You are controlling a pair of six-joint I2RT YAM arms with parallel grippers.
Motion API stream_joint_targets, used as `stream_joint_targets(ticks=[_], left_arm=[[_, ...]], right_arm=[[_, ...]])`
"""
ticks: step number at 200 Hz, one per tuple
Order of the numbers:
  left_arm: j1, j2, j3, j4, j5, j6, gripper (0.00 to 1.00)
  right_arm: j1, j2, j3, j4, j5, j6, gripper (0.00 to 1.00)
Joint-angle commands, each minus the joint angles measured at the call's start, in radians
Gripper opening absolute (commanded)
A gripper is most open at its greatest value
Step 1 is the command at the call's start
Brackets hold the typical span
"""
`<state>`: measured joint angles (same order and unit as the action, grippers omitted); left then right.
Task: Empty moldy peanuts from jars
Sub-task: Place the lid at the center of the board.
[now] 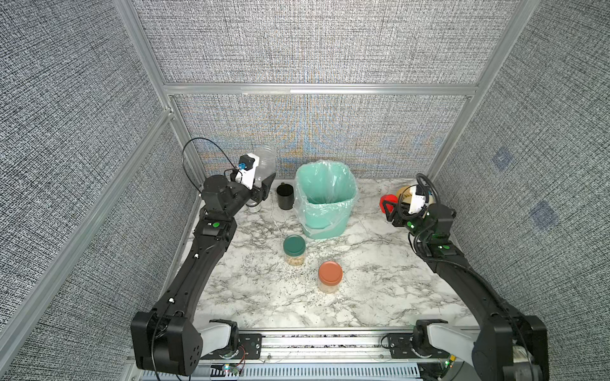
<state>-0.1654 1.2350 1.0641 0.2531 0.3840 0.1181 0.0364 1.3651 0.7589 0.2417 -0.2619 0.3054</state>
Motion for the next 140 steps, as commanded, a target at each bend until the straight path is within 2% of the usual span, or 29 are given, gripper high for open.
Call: stream_joint_targets(ticks=[1, 58, 140], left_arm=[[0.01, -0.03, -0.046, 0.073, -0.013, -0.039, 0.04], [0.033, -0.076, -0.142, 0.09, -0.003, -0.048, 0.04], [0.048, -0.086, -0.186, 0.105, 0.025, -0.045, 0.04]], right_arm=[[0.004, 0.085, 0.068, -0.168, 0.128, -0.025, 0.0], [0.055, 0.392, 0.199, -0.243, 0.23, -0.012, 0.03], [0.084, 0.614, 0.322, -0.258, 0.276, 0.079, 0.14]])
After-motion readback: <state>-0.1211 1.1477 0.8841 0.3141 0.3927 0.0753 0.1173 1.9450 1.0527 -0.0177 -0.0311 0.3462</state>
